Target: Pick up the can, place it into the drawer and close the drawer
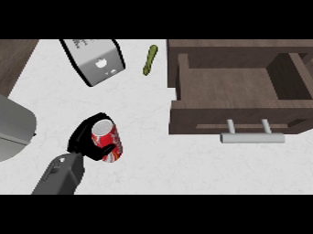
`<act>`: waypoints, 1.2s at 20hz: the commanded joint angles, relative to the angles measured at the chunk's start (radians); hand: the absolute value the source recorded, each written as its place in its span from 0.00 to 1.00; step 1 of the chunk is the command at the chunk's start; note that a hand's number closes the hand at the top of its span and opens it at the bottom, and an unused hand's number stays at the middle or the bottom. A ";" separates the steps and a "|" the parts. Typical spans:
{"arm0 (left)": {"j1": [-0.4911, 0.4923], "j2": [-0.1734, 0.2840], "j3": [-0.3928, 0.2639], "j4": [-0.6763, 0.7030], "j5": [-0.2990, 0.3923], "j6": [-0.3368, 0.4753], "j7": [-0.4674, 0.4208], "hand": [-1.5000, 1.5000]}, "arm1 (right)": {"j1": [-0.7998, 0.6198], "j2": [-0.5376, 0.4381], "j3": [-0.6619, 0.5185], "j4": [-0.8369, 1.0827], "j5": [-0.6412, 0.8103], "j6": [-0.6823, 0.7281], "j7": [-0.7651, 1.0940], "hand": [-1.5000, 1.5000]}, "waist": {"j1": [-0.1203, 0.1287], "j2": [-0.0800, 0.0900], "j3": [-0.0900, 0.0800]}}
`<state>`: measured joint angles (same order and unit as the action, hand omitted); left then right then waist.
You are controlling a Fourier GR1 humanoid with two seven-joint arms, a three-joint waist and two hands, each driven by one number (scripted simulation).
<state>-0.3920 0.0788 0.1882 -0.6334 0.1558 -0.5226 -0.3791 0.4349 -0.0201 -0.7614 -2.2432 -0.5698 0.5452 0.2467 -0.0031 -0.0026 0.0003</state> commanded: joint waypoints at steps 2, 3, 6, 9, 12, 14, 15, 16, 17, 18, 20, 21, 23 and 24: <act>0.005 -0.013 0.121 -0.042 0.081 0.195 -0.007 1.00 | 0.004 0.005 -0.006 0.015 -0.003 0.010 -0.002 0.00 | 0.005 0.000 0.000; -0.029 -0.024 0.152 -0.052 0.095 0.278 0.005 1.00 | -0.004 0.019 0.019 -0.011 0.026 -0.009 -0.007 0.00 | 0.007 0.000 0.001; 0.033 -0.076 0.080 -0.190 0.111 0.336 -0.002 1.00 | 0.038 0.019 0.027 -0.019 0.007 -0.011 -0.022 0.00 | 0.003 -0.003 0.001; -0.012 -0.077 0.063 -0.266 0.143 0.393 0.075 1.00 | -0.034 0.020 0.017 0.048 0.061 -0.003 -0.048 0.00 | 0.001 0.000 0.000; 0.019 -0.078 0.016 -0.421 0.141 0.436 0.163 1.00 | -0.008 0.019 0.015 -0.041 0.022 -0.026 0.011 0.00 | 0.002 0.000 0.000; 0.069 -0.078 -0.077 -0.560 0.160 0.508 0.201 1.00 | 0.005 0.006 -0.004 -0.007 -0.001 -0.002 -0.001 0.00 | 0.005 -0.003 0.000; 0.048 -0.078 -0.062 -0.595 0.150 0.533 0.235 1.00 | -0.008 0.020 0.043 0.009 0.057 -0.048 -0.022 0.00 | 0.007 -0.002 0.001; 0.062 -0.078 -0.063 -0.628 0.140 0.508 0.261 1.00 | 0.081 0.020 0.004 -0.028 -0.048 -0.006 -0.031 0.00 | -0.002 -0.003 0.000; 0.053 -0.079 -0.079 -0.628 0.125 0.521 0.230 1.00 | 0.043 0.020 0.043 -0.053 0.007 -0.015 -0.018 0.00 | 0.000 -0.001 0.000; 0.113 -0.079 -0.135 -0.747 0.150 0.557 0.324 1.00 | 0.007 0.020 0.037 -0.019 0.026 -0.042 -0.010 0.00 | 0.007 -0.002 0.000; 0.004 -0.079 -0.141 -0.747 0.123 0.648 0.393 1.00 | 0.044 0.020 0.027 -0.050 -0.014 -0.045 0.001 0.00 | -0.002 -0.001 0.000; 0.022 -0.079 -0.176 -0.775 0.128 0.685 0.381 1.00 | 0.023 0.020 0.023 -0.049 0.007 -0.023 0.006 0.00 | -0.001 0.000 0.000; -0.054 -0.067 -0.150 -0.811 0.100 0.699 0.469 1.00 | 0.055 0.020 0.064 -0.100 -0.003 -0.083 0.028 0.00 | -0.003 -0.001 0.000; -0.046 -0.079 -0.210 -0.762 0.111 0.720 0.414 1.00 | 0.017 -0.006 0.016 -0.094 -0.050 -0.073 0.073 0.00 | -0.005 0.001 0.000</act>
<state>-0.3888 0.0027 0.0404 -1.3656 0.2786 0.1202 -0.0085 0.4611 -0.0066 -0.7304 -2.3037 -0.5759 0.4975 0.2658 -0.0041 -0.0033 0.0005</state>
